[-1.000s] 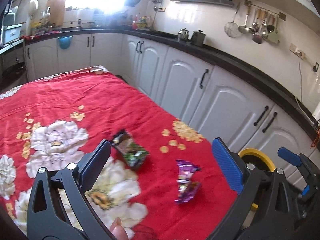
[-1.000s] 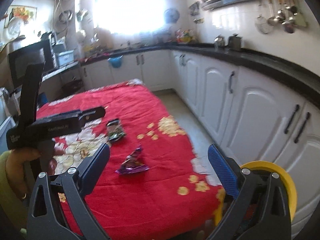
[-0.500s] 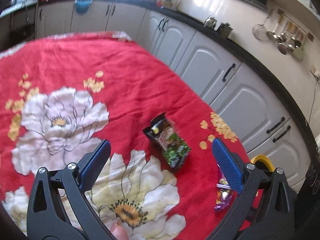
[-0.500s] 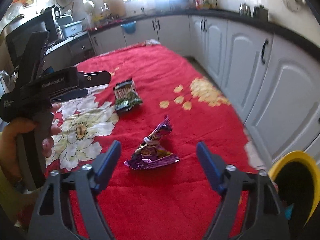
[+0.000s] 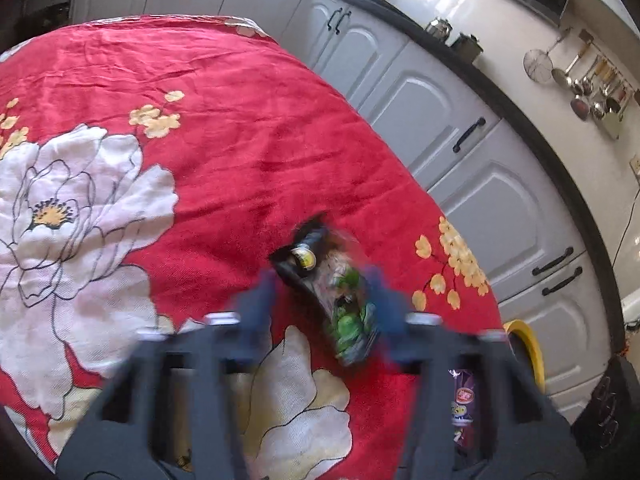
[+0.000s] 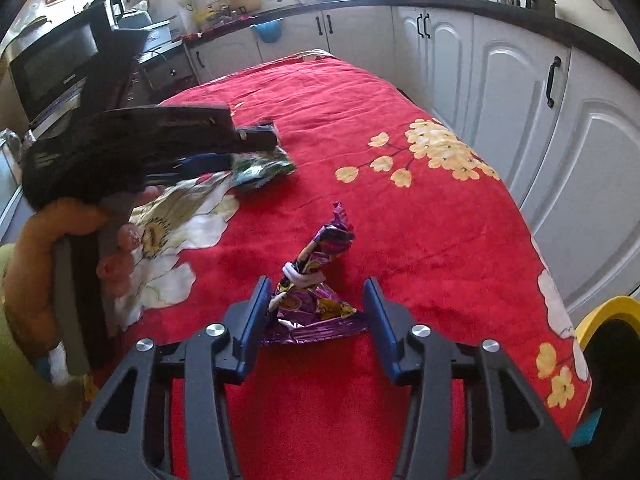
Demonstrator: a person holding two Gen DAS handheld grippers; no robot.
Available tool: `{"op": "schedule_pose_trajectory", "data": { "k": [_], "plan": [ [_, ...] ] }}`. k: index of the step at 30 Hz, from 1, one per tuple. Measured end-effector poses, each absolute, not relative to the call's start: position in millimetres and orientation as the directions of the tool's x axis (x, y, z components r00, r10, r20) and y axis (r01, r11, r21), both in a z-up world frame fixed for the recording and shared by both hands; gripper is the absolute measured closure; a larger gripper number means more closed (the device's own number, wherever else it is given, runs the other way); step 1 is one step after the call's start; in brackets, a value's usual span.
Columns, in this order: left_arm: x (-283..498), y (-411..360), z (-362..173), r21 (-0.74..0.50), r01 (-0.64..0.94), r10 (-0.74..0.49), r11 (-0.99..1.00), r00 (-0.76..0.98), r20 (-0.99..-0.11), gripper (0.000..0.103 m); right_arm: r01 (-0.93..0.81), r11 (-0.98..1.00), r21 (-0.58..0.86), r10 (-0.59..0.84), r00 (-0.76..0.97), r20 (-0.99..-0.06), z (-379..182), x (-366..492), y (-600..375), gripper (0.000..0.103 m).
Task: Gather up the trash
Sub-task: 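Grasp the purple wrapper with the right tool while the left tool grasps the green-black packet, then carry the purple wrapper and green packet over the yellow bin and release both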
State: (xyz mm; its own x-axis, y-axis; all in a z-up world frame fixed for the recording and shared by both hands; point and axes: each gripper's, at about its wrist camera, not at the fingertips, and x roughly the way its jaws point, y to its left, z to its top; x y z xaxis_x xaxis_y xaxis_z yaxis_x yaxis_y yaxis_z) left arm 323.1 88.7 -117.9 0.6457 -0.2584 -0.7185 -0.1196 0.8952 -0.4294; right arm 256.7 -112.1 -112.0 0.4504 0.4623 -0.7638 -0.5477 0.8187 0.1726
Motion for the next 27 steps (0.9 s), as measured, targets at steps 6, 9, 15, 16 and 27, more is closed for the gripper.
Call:
{"op": "schedule_pose_trajectory", "data": {
  "k": [6, 9, 15, 16, 27],
  "plan": [
    [310.8, 79.1, -117.7, -0.409, -0.067, -0.271, 0.910, 0.650, -0.710, 0.097, -0.569, 0.802, 0.180, 0.484, 0.445, -0.754, -108.7, 236.6, -118.9, 0.062],
    [299.7, 71.5, -110.4, -0.381, -0.034, -0.265, 0.924, 0.661, -0.702, 0.100, -0.564, 0.803, 0.193, 0.496, 0.452, -0.741, -103.8, 231.9, -126.2, 0.062],
    [274.8, 48.5, -87.5, -0.332, 0.053, -0.274, 0.942, 0.694, -0.666, 0.100, -0.542, 0.816, 0.202, 0.507, 0.503, -0.700, -81.9, 219.4, -151.2, 0.062],
    [271.1, 42.4, -83.1, -0.326, 0.068, -0.278, 0.943, 0.699, -0.659, 0.100, -0.535, 0.820, 0.204, 0.508, 0.514, -0.691, -77.4, 217.4, -157.7, 0.062],
    [246.3, -23.6, -41.5, -0.284, 0.219, -0.350, 0.934, 0.722, -0.596, 0.100, -0.471, 0.868, 0.158, 0.456, 0.628, -0.631, -37.7, 191.6, -221.9, 0.062]
  ]
}}
